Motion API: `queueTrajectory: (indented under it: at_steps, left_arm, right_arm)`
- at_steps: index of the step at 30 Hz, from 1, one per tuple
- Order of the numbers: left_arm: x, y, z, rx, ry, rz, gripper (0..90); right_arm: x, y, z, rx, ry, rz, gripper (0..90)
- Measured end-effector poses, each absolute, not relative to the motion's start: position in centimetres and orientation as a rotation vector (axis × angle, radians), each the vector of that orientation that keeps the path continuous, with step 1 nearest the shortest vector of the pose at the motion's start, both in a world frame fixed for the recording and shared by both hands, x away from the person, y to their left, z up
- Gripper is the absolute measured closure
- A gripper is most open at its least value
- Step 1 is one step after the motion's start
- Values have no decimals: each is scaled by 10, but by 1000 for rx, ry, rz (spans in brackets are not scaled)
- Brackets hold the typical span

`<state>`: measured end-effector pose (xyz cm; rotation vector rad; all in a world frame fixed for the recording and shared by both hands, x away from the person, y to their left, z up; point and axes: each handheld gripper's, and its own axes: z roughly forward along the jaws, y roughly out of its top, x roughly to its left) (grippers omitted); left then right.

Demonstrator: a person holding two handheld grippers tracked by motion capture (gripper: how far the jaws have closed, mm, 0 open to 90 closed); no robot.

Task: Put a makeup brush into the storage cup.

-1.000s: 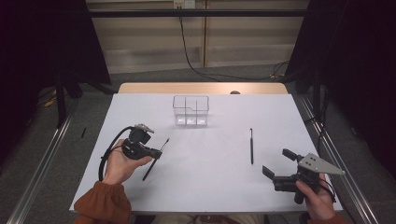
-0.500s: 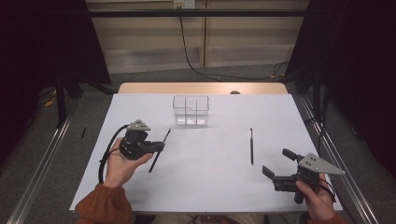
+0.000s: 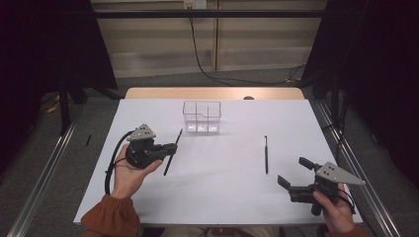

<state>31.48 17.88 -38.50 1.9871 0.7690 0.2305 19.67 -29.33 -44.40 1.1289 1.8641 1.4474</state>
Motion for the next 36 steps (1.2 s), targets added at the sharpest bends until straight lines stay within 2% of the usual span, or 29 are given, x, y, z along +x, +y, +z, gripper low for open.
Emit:
queueTrajectory:
  at_steps: [10,36]
  left_arm:
    - [320,178,-380,1858,751,277,845]
    - [327,156,-351,1780,690,319,845]
  right_arm:
    - [197,-293,-444,1129,1857,1455,0]
    - [196,-293,-443,1117,1863,1459,0]
